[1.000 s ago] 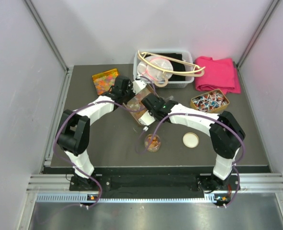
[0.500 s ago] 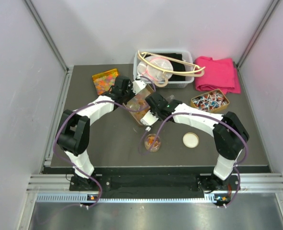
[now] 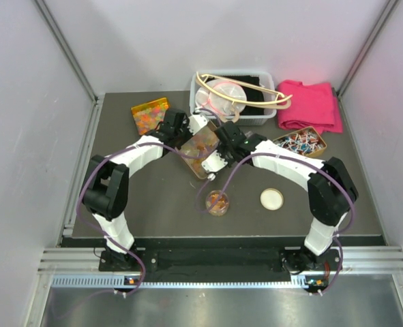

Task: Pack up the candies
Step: Scoop the fake candies from the storage box.

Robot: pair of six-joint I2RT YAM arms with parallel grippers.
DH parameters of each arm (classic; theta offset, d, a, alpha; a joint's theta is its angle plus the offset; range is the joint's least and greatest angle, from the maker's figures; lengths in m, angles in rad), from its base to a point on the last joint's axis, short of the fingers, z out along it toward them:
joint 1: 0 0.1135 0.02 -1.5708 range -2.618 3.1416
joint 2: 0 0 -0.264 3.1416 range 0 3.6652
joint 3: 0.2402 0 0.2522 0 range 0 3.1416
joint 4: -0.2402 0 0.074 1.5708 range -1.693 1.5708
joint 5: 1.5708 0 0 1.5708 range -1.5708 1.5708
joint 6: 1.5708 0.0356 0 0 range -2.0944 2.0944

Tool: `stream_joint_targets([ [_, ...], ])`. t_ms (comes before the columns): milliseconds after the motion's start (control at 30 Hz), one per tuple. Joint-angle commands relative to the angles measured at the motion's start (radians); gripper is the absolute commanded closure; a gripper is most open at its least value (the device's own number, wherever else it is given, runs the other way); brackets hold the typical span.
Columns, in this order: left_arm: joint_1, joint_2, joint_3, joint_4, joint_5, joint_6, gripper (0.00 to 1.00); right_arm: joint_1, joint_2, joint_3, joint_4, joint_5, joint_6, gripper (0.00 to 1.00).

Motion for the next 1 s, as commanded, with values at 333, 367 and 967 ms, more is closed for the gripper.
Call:
stream_joint_targets([
  [333,-0.055,0.01,0.102,-0.008,0.082,-0.004,1.0,0.033,-0.029,-0.177,0.026,-0.105,-0.041,1.0],
  [367,-0.053,0.012,0.102,-0.006,0.085,-0.002,1.0,0.035,-0.023,-0.135,0.002,-0.125,0.005,1.0],
  [967,-0.058,0.015,0.099,-0.005,0.1,-0.019,1.0,0.033,0.029,-0.092,0.0,-0.087,0.195,1.0],
])
